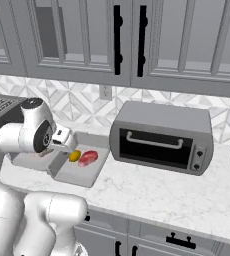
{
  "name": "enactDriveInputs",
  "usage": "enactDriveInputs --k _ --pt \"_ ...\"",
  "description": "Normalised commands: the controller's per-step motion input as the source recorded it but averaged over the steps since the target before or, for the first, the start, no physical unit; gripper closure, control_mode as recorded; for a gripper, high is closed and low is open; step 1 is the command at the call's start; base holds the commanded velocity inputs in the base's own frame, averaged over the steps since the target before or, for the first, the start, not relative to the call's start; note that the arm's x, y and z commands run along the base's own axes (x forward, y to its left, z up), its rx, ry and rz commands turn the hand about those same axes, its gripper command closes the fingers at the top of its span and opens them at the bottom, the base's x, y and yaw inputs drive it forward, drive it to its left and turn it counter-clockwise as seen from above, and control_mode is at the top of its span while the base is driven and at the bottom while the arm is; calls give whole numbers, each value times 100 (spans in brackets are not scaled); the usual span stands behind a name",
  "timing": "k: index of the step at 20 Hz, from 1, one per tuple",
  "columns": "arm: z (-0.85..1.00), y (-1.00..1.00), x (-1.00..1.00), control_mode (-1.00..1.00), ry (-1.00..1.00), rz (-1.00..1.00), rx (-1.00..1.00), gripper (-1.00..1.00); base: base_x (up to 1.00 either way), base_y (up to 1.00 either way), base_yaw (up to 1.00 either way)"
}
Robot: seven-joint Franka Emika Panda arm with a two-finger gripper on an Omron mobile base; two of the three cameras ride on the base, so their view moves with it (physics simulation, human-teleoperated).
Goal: Place one lemon and one steak in each tupperware on the nearby counter, to pack two identical lunches.
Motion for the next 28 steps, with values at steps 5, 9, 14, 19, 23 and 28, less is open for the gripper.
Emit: enactDriveInputs --k 5,9,14,19,23,28 --pt "59 -16 -72 -100 -21 0 1 -100 0 0 0" --pt "5 -7 -56 -100 -6 0 0 -100 0 0 0" --pt "0 0 0 100 0 0 0 -100 -99 0 39" --pt "0 0 0 100 0 0 0 -100 -100 0 56" --pt "0 0 0 100 0 0 0 -100 -100 0 60" --pt "0 0 0 100 0 0 0 -100 -100 0 61"
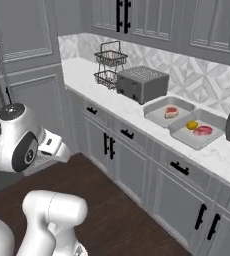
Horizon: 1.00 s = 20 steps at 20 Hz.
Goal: Place one lemon and one steak in each tupperware on the nearby counter, to pack two identical lunches.
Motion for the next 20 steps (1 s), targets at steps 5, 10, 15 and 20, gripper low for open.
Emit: enactDriveInputs --k 5,10,15,20 --pt "0 0 0 100 0 0 0 -100 -100 0 63" --pt "0 0 0 100 0 0 0 -100 -76 10 76" --pt "0 0 0 100 0 0 0 -100 3 57 67" --pt "0 0 0 100 0 0 0 -100 100 -1 15"
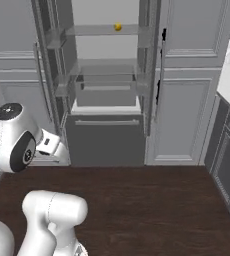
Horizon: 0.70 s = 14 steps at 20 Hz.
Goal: Place one lemon and one steak in each tupperware on the nearby counter, to pack two identical lunches.
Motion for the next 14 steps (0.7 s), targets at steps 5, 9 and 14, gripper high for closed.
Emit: enactDriveInputs --k 5,9,14 --pt "0 0 0 100 0 0 0 -100 100 -6 3" --pt "0 0 0 100 0 0 0 -100 100 -50 15" --pt "0 0 0 100 0 0 0 -100 100 -39 8"
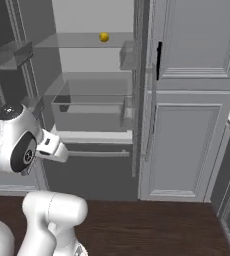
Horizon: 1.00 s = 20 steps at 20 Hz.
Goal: Place one lemon and one steak in each tupperware on the nearby counter, to pack two identical lunches.
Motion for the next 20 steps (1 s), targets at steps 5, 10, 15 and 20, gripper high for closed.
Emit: enactDriveInputs --k 5,10,15,20 --pt "0 0 0 100 0 0 0 -100 100 8 8" --pt "0 0 0 100 0 0 0 -100 100 0 10" --pt "0 0 0 100 0 0 0 -100 68 3 14" --pt "0 0 0 100 0 0 0 -100 35 0 2"
